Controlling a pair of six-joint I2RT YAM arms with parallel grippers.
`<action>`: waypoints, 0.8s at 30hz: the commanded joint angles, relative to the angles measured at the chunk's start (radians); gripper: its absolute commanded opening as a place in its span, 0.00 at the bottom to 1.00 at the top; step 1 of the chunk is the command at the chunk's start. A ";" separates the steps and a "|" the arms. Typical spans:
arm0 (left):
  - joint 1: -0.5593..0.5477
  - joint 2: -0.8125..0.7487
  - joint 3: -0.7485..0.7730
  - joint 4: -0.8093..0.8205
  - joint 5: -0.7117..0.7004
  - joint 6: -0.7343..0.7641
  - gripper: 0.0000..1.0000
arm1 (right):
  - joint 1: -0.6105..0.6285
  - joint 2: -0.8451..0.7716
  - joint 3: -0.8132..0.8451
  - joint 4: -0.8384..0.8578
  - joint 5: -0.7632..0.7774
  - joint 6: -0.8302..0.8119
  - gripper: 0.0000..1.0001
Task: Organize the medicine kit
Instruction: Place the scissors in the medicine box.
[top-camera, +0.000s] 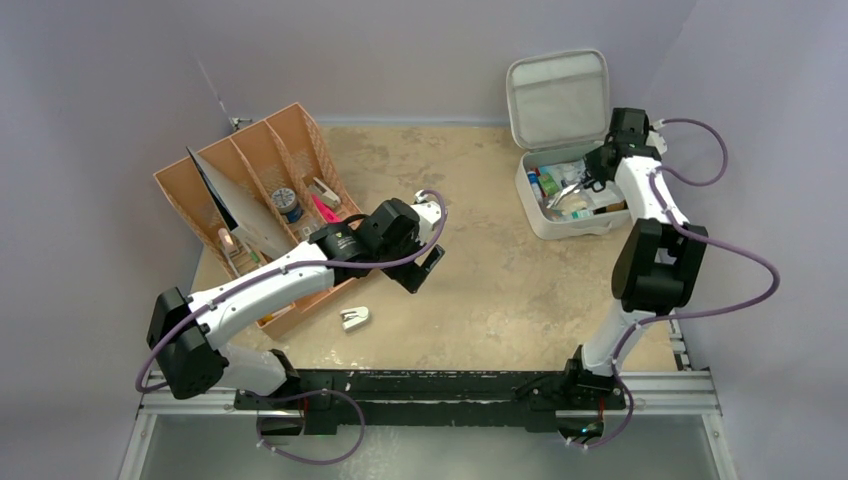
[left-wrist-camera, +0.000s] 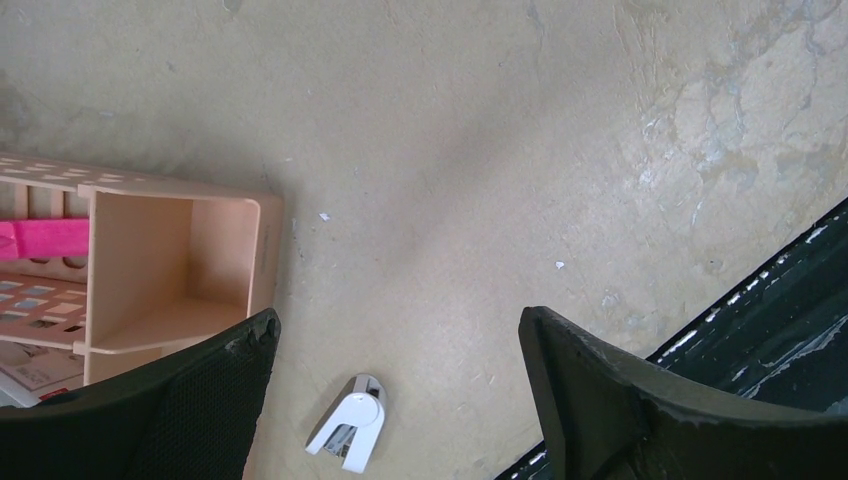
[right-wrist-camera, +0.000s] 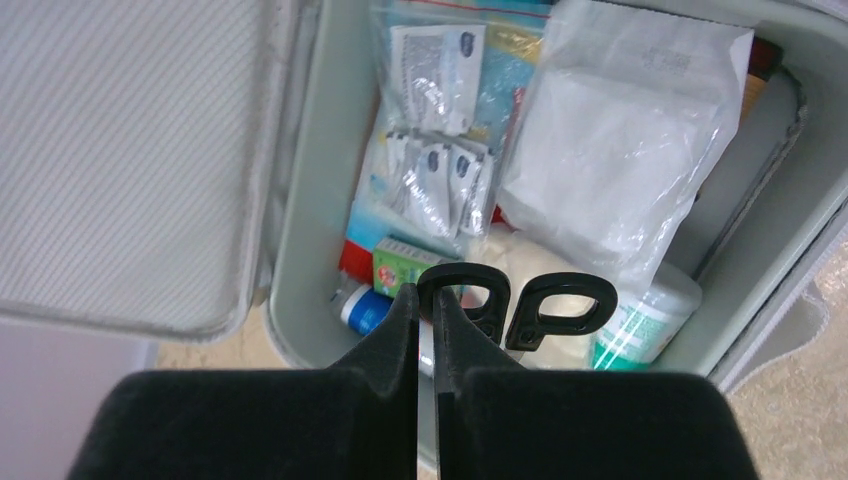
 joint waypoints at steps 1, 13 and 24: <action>0.001 -0.026 -0.010 0.012 -0.025 0.019 0.88 | -0.018 0.044 0.078 0.034 0.038 0.047 0.00; 0.001 0.002 -0.002 0.012 -0.034 0.019 0.88 | -0.052 0.183 0.140 0.014 -0.001 0.090 0.10; 0.002 -0.009 -0.002 0.006 -0.037 0.017 0.88 | -0.054 0.094 0.115 -0.059 0.012 0.022 0.34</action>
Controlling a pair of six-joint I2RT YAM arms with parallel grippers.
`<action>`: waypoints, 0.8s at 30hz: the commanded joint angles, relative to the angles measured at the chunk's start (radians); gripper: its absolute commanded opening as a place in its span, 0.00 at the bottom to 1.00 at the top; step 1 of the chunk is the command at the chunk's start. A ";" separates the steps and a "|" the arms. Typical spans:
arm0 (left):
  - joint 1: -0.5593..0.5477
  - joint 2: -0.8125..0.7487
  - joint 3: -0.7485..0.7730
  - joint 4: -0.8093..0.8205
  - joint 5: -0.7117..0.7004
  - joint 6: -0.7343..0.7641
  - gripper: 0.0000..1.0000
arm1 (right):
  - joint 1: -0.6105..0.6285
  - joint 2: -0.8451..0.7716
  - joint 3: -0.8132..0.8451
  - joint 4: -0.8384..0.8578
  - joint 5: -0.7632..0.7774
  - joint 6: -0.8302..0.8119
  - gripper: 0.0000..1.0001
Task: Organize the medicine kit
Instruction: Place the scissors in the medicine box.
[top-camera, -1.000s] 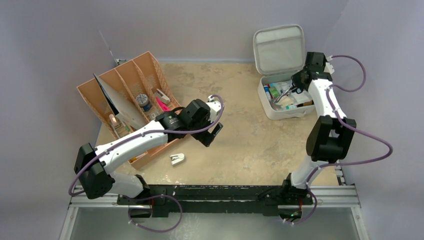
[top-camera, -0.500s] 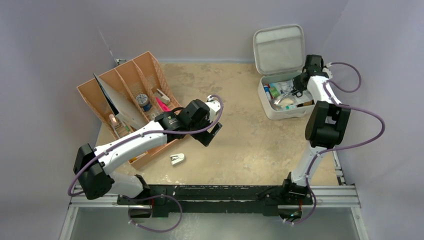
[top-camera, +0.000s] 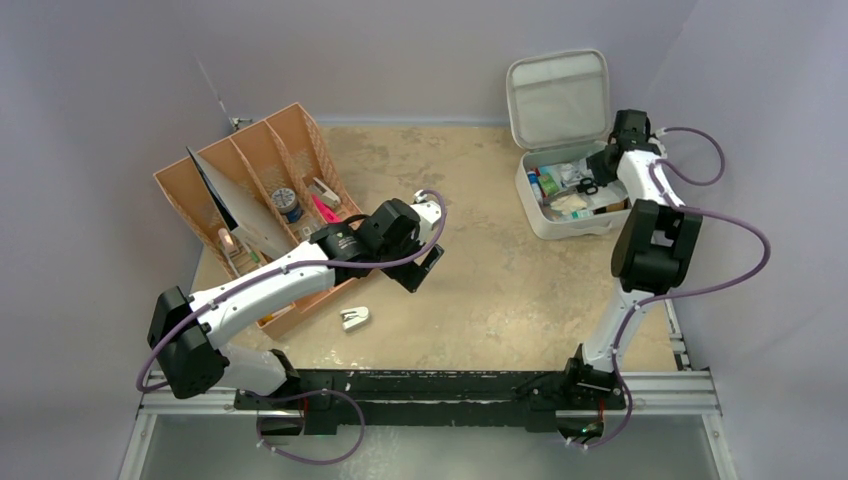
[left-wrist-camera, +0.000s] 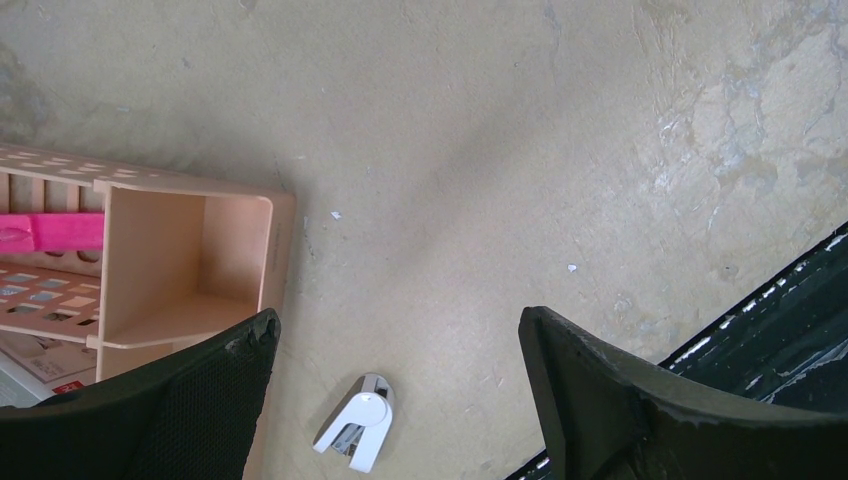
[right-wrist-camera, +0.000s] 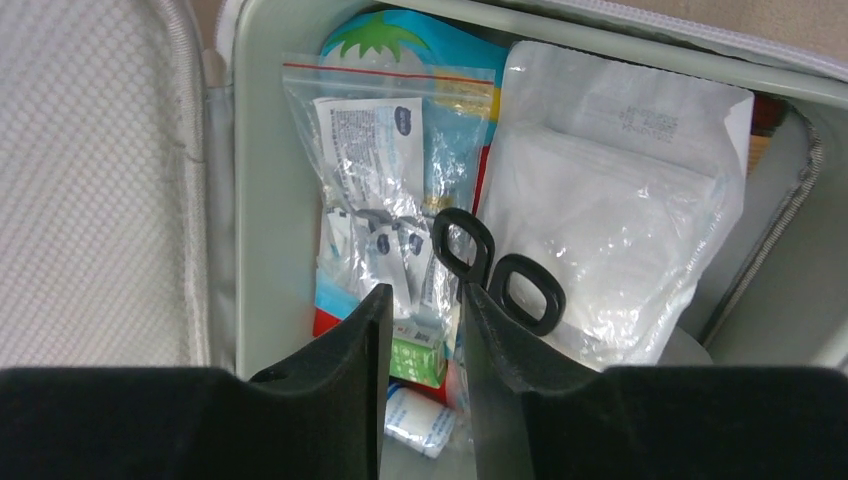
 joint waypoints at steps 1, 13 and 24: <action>0.002 -0.014 -0.002 0.007 -0.005 0.015 0.88 | -0.002 -0.115 -0.007 -0.051 0.035 -0.046 0.34; 0.002 -0.036 -0.006 0.017 0.018 0.011 0.88 | -0.026 -0.136 -0.103 -0.026 0.085 -0.162 0.20; 0.002 -0.009 0.024 0.031 -0.003 -0.011 0.88 | -0.046 -0.073 -0.149 -0.027 0.089 -0.201 0.18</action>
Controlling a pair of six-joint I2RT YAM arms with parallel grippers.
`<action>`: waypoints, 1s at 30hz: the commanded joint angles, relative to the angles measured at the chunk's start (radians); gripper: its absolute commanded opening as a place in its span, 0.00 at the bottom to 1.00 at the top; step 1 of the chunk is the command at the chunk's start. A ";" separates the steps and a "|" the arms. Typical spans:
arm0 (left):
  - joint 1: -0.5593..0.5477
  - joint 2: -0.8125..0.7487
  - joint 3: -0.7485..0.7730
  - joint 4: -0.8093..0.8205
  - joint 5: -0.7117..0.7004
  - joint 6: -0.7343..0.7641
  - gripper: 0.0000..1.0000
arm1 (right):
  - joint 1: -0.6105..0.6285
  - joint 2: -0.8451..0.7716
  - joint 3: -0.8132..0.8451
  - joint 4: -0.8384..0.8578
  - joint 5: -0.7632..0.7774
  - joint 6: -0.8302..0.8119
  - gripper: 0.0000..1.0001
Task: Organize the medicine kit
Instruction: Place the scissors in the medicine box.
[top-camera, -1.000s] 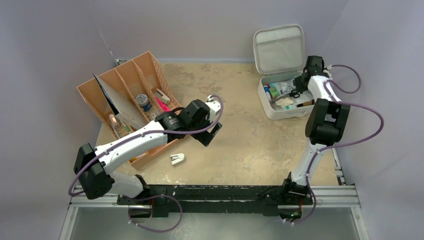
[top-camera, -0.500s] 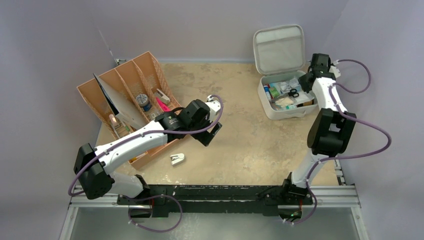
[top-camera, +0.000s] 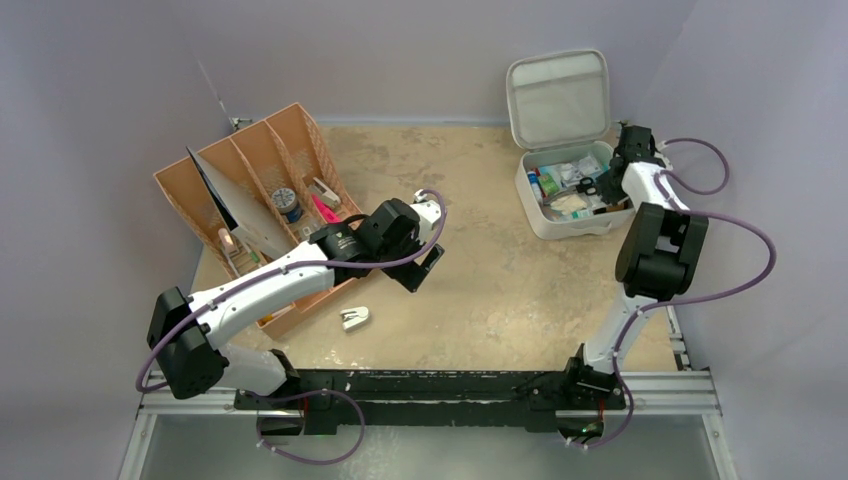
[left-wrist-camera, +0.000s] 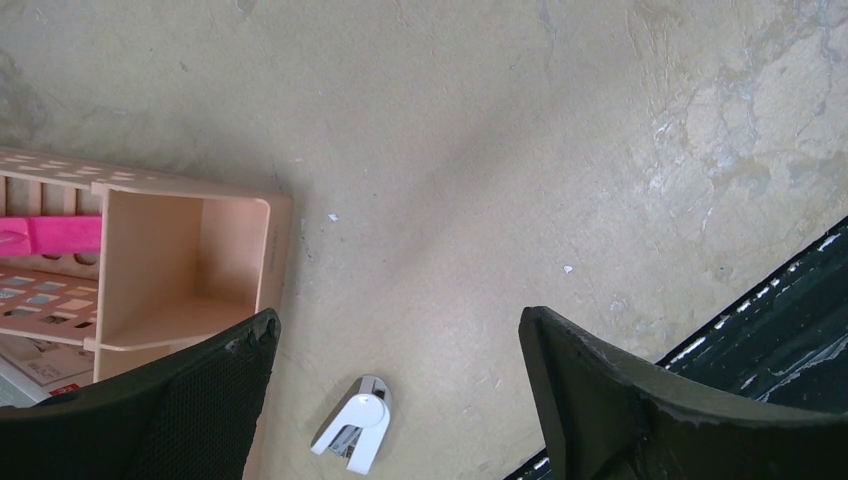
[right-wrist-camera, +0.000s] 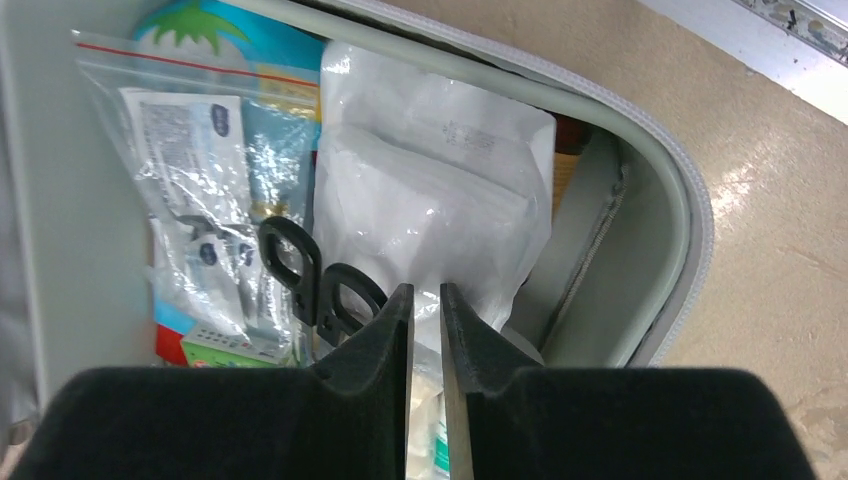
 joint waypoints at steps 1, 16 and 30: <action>0.001 -0.002 0.027 0.031 -0.014 -0.007 0.89 | -0.006 -0.009 -0.029 -0.013 0.032 -0.028 0.17; 0.002 -0.003 0.056 0.022 -0.029 -0.016 0.89 | -0.012 -0.121 -0.025 -0.103 0.008 -0.055 0.29; 0.002 -0.078 -0.001 0.010 -0.047 0.018 0.89 | -0.013 -0.265 -0.201 -0.144 -0.143 0.089 0.43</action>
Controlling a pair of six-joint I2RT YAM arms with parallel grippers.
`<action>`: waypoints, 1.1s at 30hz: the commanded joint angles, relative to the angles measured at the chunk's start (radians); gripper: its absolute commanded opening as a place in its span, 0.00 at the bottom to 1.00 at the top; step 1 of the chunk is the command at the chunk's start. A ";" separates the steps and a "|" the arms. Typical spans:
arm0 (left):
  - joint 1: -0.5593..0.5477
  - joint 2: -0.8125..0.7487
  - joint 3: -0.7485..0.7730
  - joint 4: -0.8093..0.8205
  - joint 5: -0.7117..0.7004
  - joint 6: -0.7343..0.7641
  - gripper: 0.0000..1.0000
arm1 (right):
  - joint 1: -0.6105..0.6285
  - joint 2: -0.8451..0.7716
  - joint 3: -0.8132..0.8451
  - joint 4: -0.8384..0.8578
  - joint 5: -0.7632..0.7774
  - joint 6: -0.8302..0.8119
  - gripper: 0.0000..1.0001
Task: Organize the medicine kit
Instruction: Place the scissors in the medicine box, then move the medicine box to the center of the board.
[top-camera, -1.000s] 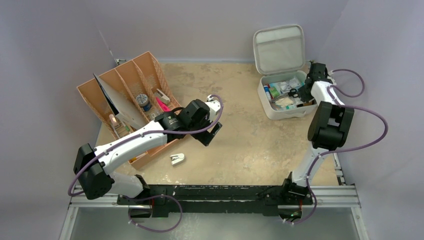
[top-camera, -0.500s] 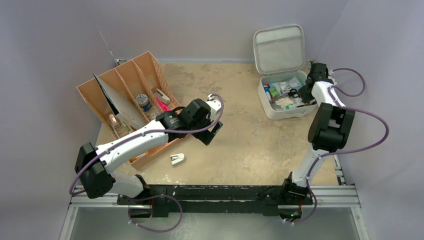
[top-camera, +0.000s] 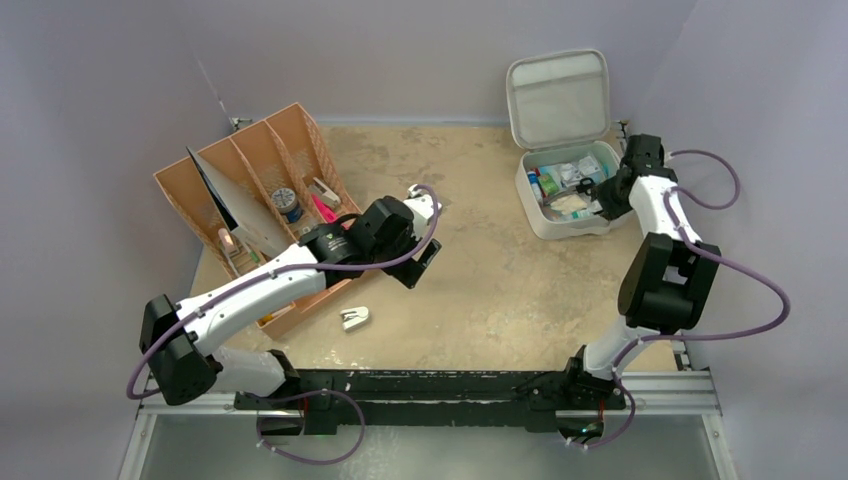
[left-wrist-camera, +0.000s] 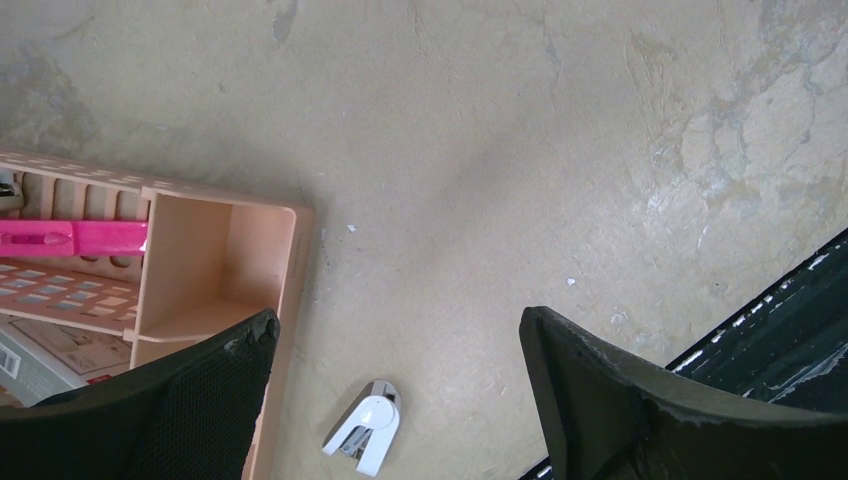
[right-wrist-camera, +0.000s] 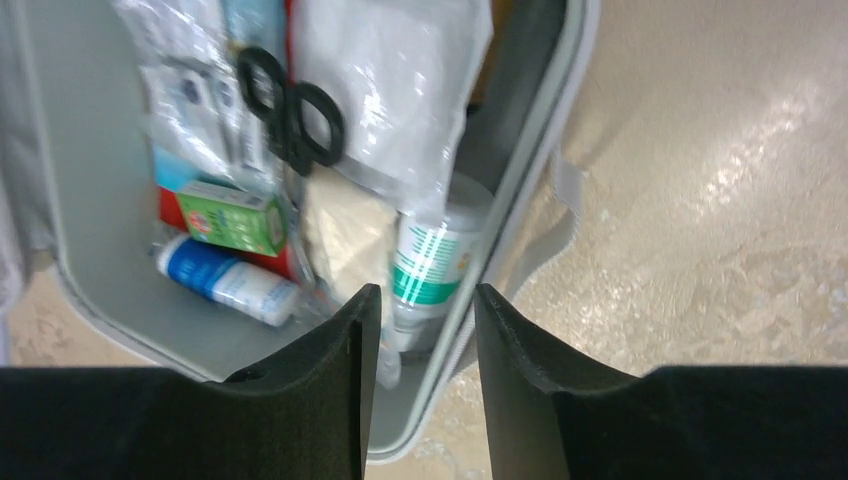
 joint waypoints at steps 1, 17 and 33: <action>0.002 -0.047 -0.013 0.005 -0.018 0.014 0.89 | -0.004 -0.037 -0.064 -0.033 -0.050 0.075 0.43; 0.002 -0.042 -0.015 0.008 -0.027 -0.009 0.89 | -0.005 0.038 -0.104 0.043 -0.127 0.070 0.29; 0.149 0.110 0.219 -0.019 0.139 -0.123 0.84 | 0.026 -0.120 -0.300 0.065 -0.360 -0.218 0.00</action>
